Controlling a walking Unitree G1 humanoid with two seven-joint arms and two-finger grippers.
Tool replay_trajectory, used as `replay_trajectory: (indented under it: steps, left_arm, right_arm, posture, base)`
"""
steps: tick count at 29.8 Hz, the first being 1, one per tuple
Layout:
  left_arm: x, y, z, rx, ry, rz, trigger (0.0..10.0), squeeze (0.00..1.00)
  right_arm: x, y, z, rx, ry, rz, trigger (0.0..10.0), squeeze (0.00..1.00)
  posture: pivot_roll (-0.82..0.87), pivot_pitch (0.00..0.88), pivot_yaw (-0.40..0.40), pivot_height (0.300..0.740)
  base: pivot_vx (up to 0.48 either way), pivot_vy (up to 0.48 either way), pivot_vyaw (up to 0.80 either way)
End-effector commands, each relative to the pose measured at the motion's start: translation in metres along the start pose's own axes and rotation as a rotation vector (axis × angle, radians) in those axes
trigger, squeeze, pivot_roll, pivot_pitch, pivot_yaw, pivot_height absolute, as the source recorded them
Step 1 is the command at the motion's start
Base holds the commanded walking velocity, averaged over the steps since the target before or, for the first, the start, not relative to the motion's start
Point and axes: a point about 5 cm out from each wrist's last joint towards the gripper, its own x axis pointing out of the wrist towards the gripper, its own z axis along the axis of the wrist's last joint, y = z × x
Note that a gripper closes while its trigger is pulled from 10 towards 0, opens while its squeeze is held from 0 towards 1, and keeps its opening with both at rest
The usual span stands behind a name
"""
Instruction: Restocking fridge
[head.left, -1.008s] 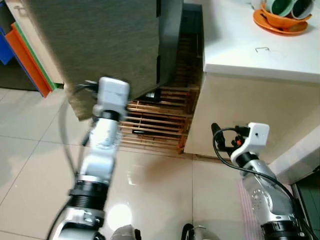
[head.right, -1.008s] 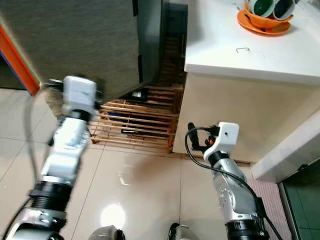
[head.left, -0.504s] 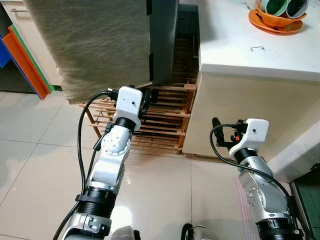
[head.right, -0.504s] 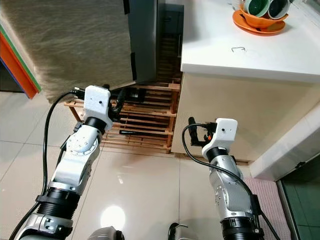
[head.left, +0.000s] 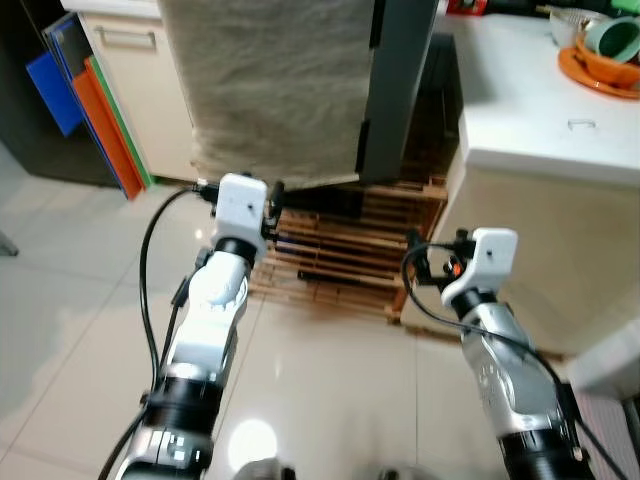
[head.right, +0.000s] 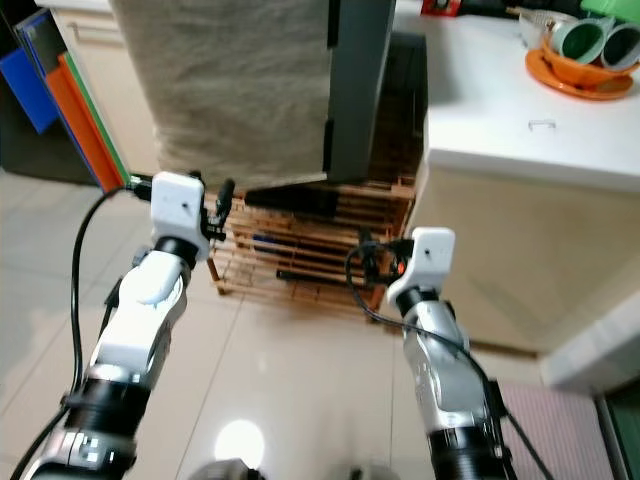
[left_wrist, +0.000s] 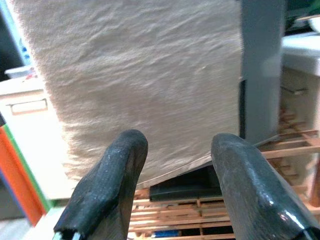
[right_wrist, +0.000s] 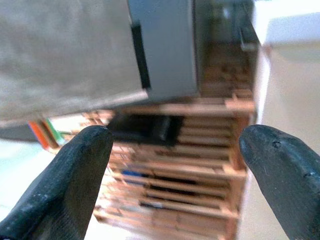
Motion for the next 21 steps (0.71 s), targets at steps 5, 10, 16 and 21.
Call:
replay_trajectory:
  steps: [5,10,16,21]
  left_arm:
    - [0.003,0.008,-0.001,0.04,0.005,0.014,10.0,0.0]
    - [0.003,0.009,-0.003,0.01,0.02,0.013,10.0,0.0]
    - [0.005,0.009,-0.008,0.017,0.051,0.019,10.0,0.0]
    - [0.005,0.011,-0.013,0.01,0.075,0.019,10.0,0.0]
  right_arm:
    - [0.001,0.004,-0.002,-0.006,0.01,0.007,10.0,0.0]
    - [0.001,0.003,-0.003,-0.006,0.005,0.006,10.0,0.0]
    - [0.001,0.007,-0.004,-0.005,-0.002,0.021,10.0,0.0]
    - [0.0,0.01,-0.005,-0.003,-0.003,0.03,10.0,0.0]
  posture:
    - [0.05,0.05,0.009,0.74]
    - [0.05,0.039,0.01,0.74]
    - [0.05,0.029,0.01,0.74]
    - [0.05,0.03,0.011,0.74]
  base:
    - [0.0,0.0,0.0]
    - [0.351,0.0,0.0]
    - [0.442,0.0,0.0]
    - [0.442,0.0,0.0]
